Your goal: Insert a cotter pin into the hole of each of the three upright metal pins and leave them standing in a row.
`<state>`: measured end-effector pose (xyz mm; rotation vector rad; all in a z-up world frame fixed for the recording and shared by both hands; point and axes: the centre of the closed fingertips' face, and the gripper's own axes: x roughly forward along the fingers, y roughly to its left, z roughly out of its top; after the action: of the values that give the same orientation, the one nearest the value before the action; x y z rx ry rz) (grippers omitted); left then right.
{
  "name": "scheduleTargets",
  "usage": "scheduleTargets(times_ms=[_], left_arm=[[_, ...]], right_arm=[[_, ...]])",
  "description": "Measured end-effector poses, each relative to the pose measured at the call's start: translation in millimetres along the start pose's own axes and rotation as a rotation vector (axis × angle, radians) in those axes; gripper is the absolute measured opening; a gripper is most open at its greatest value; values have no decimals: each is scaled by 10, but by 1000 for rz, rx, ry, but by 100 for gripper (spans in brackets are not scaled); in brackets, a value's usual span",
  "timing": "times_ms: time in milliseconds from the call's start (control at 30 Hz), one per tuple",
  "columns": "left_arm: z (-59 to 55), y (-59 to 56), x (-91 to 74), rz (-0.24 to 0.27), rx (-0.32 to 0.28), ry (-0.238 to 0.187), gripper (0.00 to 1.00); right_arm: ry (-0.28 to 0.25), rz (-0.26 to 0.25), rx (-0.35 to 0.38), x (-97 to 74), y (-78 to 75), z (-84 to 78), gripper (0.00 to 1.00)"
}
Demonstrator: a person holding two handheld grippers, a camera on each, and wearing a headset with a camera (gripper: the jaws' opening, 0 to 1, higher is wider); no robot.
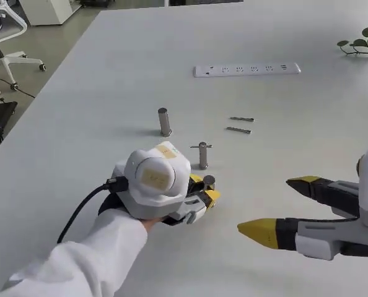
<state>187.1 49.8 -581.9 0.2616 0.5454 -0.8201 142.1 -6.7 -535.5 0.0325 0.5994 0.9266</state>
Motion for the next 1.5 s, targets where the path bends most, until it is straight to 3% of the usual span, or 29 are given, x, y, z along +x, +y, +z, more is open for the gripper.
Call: scheduleTargets(times_ms=[200,433,533,600,667,767,833,900,1033,1133,1300,1367,1500], left_arm=[[23,-14,16,1,-41,-23,11],[34,-53,26,-46,-85,-42,12],[17,-52,27,-51,-34,-26,12],[-11,-77,21,-62,-33,-11,14],[-96,-149,-30,-101,-72,41,20],[-80,-166,-126,-115,-42,25,27],[-111,-248,-206,-174,-85,46,39],[-163,-288,-288,-221,-57,70,54],[-159,-254,-448,-232,-63,52,65],[-95,-240,-536,-253,-106,7,69],[12,-201,-622,-259,-139,-52,94],[53,-199,-654,-269,-158,-74,98],[48,-218,-681,-277,-173,-75,99]], right_arm=[[4,-3,3,5,-6,-4,80],[8,-1,4,6,4,-5,81],[22,7,13,30,7,-32,81],[33,10,13,40,6,-64,81],[39,11,15,40,4,-79,81],[46,12,17,37,-7,-89,81],[56,14,17,37,-12,-94,81],[63,16,13,29,-12,-91,81],[72,16,14,4,-15,-99,81],[75,-2,22,-17,-63,-127,81],[82,-14,31,-41,-77,-156,81],[78,-19,36,-53,-84,-143,81],[72,-22,39,-61,-97,-94,81]])
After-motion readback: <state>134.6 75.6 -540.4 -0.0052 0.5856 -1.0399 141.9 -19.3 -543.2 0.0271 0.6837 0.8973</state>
